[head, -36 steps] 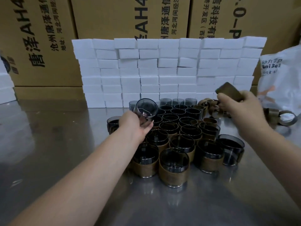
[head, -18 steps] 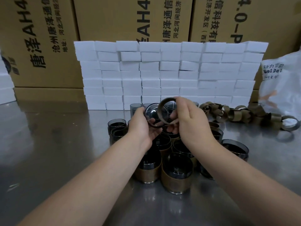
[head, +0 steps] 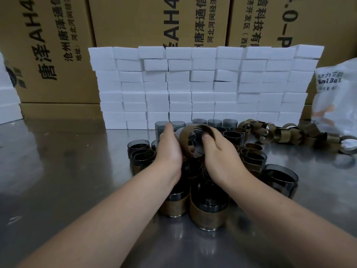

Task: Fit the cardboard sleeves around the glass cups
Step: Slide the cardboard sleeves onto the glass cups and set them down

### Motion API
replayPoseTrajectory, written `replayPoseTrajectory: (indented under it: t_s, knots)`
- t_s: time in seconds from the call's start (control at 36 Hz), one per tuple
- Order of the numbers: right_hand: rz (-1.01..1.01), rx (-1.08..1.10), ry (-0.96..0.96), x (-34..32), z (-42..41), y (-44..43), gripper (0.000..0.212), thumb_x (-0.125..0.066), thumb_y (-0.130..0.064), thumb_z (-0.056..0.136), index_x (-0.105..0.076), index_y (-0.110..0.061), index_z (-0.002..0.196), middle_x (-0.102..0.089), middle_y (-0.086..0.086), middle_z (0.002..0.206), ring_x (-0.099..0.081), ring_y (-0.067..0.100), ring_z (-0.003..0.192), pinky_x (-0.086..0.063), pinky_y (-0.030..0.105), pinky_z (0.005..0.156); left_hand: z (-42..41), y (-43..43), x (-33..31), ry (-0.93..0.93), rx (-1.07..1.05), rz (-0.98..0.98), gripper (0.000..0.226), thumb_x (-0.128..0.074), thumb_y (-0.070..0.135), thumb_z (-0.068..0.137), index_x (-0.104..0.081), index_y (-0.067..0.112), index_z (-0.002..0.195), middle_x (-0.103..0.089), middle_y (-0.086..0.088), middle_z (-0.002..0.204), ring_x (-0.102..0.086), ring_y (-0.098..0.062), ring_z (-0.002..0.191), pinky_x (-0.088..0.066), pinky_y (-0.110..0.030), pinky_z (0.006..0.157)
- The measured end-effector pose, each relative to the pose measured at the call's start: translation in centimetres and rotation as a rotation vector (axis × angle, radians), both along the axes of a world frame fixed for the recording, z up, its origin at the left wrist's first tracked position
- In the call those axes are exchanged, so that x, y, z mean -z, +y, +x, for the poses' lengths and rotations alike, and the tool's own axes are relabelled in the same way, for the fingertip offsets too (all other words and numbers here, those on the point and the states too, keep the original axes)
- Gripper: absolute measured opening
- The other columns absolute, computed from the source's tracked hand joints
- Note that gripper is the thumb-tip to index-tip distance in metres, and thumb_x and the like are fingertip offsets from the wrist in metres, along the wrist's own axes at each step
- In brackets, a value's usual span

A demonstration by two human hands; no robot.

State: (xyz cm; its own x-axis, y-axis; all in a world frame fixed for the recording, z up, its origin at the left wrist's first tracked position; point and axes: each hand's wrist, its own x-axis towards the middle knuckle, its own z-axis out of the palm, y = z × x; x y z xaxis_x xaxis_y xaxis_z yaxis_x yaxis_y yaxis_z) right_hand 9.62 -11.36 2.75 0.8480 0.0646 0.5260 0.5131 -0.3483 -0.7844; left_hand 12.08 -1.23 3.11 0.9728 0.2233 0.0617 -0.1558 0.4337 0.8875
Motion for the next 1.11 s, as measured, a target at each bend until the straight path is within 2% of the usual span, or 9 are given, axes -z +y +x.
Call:
replayPoseTrajectory:
  t_s: [0.06, 0.17, 0.31, 0.44, 0.53, 0.58, 0.78, 1.0, 1.11]
  knots:
    - [0.030, -0.011, 0.051, 0.2, 0.2, 0.1, 0.029, -0.034, -0.026, 0.098, -0.055, -0.032, 0.117, -0.058, -0.023, 0.091, -0.055, -0.010, 0.087, -0.037, 0.000, 0.075, -0.3, -0.1, -0.1, -0.006, -0.045, -0.001, 0.039, -0.030, 0.048, 0.097, -0.044, 0.017, 0.078, -0.058, -0.007, 0.075, -0.056, -0.021, 0.062, -0.049, -0.030, 0.060]
    - [0.149, -0.051, 0.144, 0.3, 0.6, 0.2, 0.029, -0.031, -0.029, 0.099, -0.056, -0.028, 0.113, -0.064, -0.003, 0.110, -0.062, 0.016, 0.101, -0.053, 0.038, 0.087, -0.7, -0.2, 0.1, -0.093, -0.062, 0.099, 0.042, -0.026, 0.051, 0.096, -0.045, 0.014, 0.096, -0.061, -0.008, 0.092, -0.059, -0.018, 0.080, -0.049, -0.037, 0.074]
    - [0.309, -0.007, 0.151, 0.2, 0.7, 0.0, 0.026, -0.031, -0.024, 0.100, -0.054, -0.028, 0.112, -0.062, 0.000, 0.112, -0.062, 0.017, 0.101, -0.056, 0.035, 0.081, -1.3, -0.4, 0.4, -0.201, 0.015, 0.342, 0.044, -0.032, 0.046, 0.096, -0.050, 0.017, 0.123, -0.049, -0.005, 0.133, -0.047, -0.012, 0.119, -0.034, -0.030, 0.099]
    - [0.256, 0.046, 0.087, 0.2, 0.7, -0.4, 0.035, -0.029, -0.025, 0.100, -0.051, -0.021, 0.126, -0.062, -0.005, 0.113, -0.058, 0.009, 0.106, -0.046, 0.033, 0.097, -2.0, -0.3, 0.4, -0.256, 0.106, 0.652, 0.078, -0.036, 0.060, 0.084, -0.010, 0.024, 0.149, -0.005, 0.010, 0.156, -0.006, -0.003, 0.141, -0.010, -0.038, 0.117]
    - [0.243, 0.082, 0.055, 0.0, 0.8, -0.6, 0.037, -0.029, -0.022, 0.100, -0.044, -0.021, 0.134, -0.058, -0.009, 0.111, -0.057, -0.013, 0.092, -0.041, 0.003, 0.079, -2.5, -0.1, -0.1, -0.331, 0.112, 0.767, 0.092, -0.036, 0.066, 0.071, -0.010, 0.023, 0.148, -0.006, 0.012, 0.156, -0.007, 0.008, 0.134, -0.006, -0.011, 0.109]
    - [0.262, 0.080, 0.067, -0.2, 0.8, -0.7, 0.040, -0.030, -0.022, 0.100, -0.039, -0.022, 0.139, -0.057, -0.006, 0.118, -0.056, -0.007, 0.098, -0.040, 0.008, 0.084, -2.6, -0.1, -0.5, -0.352, 0.076, 0.954, 0.080, -0.045, 0.059, 0.082, -0.015, 0.024, 0.148, -0.017, 0.015, 0.151, -0.021, 0.016, 0.119, -0.016, 0.008, 0.086]
    - [0.110, -0.008, 0.103, -0.3, 0.9, -0.9, 0.055, -0.043, -0.017, 0.094, -0.025, -0.024, 0.146, -0.045, -0.015, 0.111, -0.046, 0.002, 0.097, -0.032, 0.004, 0.070, -1.8, 1.2, -0.6, -0.325, 0.003, 1.123, 0.049, -0.037, 0.011, 0.093, -0.031, 0.015, 0.141, -0.037, 0.022, 0.091, -0.043, 0.022, 0.063, -0.029, 0.007, 0.059]
    - [-0.094, -0.124, 0.087, -0.7, 1.1, -1.8, 0.091, -0.070, -0.017, 0.077, -0.015, -0.030, 0.148, -0.055, -0.020, 0.106, -0.063, 0.004, 0.097, -0.047, 0.028, 0.094, -0.9, 2.6, -0.1, -0.308, -0.029, 1.098, 0.051, -0.035, 0.012, 0.095, -0.028, 0.020, 0.145, -0.041, 0.017, 0.108, -0.045, 0.020, 0.075, -0.025, 0.011, 0.062]
    - [-0.106, -0.164, 0.077, -0.4, 1.2, -2.0, 0.101, -0.076, -0.017, 0.073, -0.010, -0.029, 0.149, -0.047, -0.037, 0.098, -0.061, -0.005, 0.095, -0.045, 0.014, 0.087, -0.7, 2.7, 0.3, -0.319, -0.057, 1.052, 0.045, -0.035, 0.015, 0.097, -0.034, 0.020, 0.142, -0.044, 0.018, 0.106, -0.045, 0.018, 0.081, -0.025, 0.011, 0.064]
